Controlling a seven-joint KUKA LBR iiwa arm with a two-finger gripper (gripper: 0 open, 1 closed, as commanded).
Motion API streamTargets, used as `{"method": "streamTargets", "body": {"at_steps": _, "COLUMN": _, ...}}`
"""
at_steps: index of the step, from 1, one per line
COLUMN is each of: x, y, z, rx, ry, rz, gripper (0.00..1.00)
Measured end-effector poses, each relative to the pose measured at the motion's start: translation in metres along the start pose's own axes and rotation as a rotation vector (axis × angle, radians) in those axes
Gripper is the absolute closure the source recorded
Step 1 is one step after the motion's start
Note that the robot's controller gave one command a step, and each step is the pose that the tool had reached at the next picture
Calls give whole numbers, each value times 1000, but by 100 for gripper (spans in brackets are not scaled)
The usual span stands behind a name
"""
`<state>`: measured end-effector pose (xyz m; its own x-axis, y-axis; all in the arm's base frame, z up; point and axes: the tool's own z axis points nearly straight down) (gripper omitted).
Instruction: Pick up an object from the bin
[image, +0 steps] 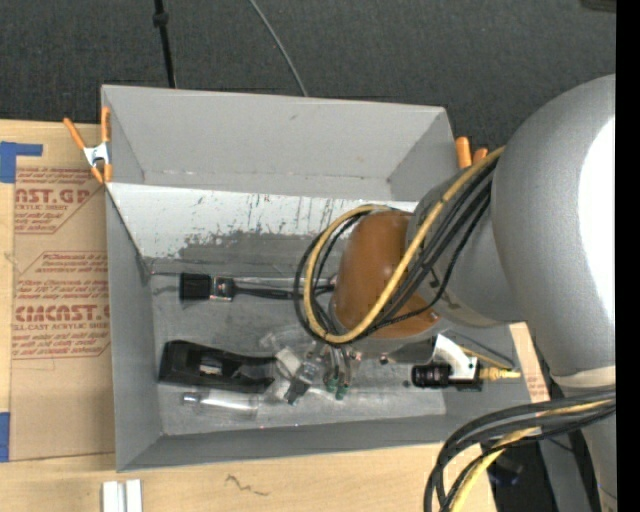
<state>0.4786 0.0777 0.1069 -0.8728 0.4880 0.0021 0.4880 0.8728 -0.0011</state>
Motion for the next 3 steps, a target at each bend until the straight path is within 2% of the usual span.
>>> {"method": "streamTargets", "body": {"at_steps": 1, "x": 1, "y": -1, "z": -11, "rx": 4, "ry": 5, "rz": 0, "gripper": 100}}
{"method": "streamTargets", "body": {"at_steps": 2, "x": 0, "y": 0, "z": -32, "rx": 1, "ry": -1, "rz": 0, "gripper": 100}}
{"method": "streamTargets", "body": {"at_steps": 3, "x": 2, "y": -1, "z": -38, "rx": 3, "ry": 3, "rz": -1, "gripper": 100}}
